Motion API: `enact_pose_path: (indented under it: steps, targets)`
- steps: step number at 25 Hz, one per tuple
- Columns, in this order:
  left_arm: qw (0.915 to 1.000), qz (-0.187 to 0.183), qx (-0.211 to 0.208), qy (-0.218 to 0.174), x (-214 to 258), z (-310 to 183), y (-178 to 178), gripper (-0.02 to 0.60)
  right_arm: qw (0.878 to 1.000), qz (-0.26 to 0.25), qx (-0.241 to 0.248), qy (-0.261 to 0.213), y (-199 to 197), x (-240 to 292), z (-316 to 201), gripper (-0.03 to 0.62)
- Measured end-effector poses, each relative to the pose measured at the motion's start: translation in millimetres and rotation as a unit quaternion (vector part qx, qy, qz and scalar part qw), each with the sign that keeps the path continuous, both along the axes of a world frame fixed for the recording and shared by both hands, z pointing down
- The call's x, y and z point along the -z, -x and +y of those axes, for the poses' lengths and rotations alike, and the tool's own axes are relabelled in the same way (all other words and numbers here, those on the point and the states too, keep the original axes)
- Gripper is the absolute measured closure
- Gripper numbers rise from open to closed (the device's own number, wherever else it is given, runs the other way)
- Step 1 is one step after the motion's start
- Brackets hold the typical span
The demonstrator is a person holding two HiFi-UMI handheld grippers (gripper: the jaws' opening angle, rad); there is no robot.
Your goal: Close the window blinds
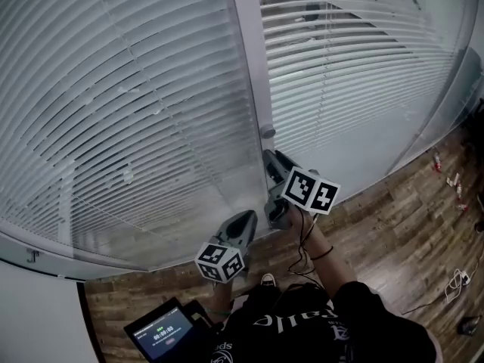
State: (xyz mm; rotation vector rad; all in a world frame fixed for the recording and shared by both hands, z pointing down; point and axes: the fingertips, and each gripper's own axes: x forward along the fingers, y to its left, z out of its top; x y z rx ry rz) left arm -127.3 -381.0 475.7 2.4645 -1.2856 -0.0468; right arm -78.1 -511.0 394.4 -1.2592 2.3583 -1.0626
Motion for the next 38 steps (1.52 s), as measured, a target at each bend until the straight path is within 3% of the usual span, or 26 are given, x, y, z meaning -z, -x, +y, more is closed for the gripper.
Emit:
enact_pose_path:
  steps: [2, 4, 9, 12, 16, 26, 29, 32, 35, 38]
  targets:
    - [1.0, 0.0, -0.002, 0.0, 0.6, -1.3, -4.7, 0.577, 0.996, -0.079, 0.011, 0.042, -3.6, -0.5, -1.6, 0.457]
    - [1.0, -0.001, -0.003, 0.0, 1.4, -2.8, -10.0, 0.577, 0.984, -0.154, 0.019, 0.084, -9.1, -1.3, -3.4, 0.458]
    - [1.0, 0.001, -0.006, -0.002, 4.9, 2.1, -11.2, 0.577, 0.936, -0.304, 0.03, 0.174, -8.6, -8.1, 2.0, 0.459]
    - [1.0, 0.001, -0.008, -0.001, 3.7, 2.4, -10.2, 0.577, 0.914, -0.344, 0.022, 0.214, -8.2, -20.3, 1.8, 0.459]
    - [1.0, 0.001, -0.01, -0.001, 5.4, 4.5, -12.0, 0.577, 0.912, -0.352, 0.028, 0.21, -6.3, -16.2, 3.9, 0.459]
    - [1.0, -0.004, -0.003, 0.003, 3.0, -2.2, -13.5, 0.577, 0.935, -0.32, 0.053, 0.144, -5.4, -7.8, -3.5, 0.456]
    - [1.0, -0.005, 0.003, 0.006, 3.7, -6.4, -11.5, 0.577, 0.949, -0.284, 0.058, 0.122, -6.6, -6.7, -3.9, 0.454]
    - [0.9999, -0.006, 0.007, 0.006, 3.9, 0.3, -15.4, 0.577, 0.974, -0.202, 0.067, 0.079, -12.2, -8.2, 12.5, 0.456]
    - [0.9999, -0.007, 0.009, 0.002, 5.9, 14.3, -24.8, 0.577, 0.994, -0.074, 0.076, 0.021, -19.5, -15.3, 39.7, 0.457]
    - [0.9999, -0.005, 0.012, -0.002, 8.3, 27.7, -35.5, 0.577, 0.994, 0.068, 0.079, -0.036, -27.1, -25.6, 63.9, 0.466]
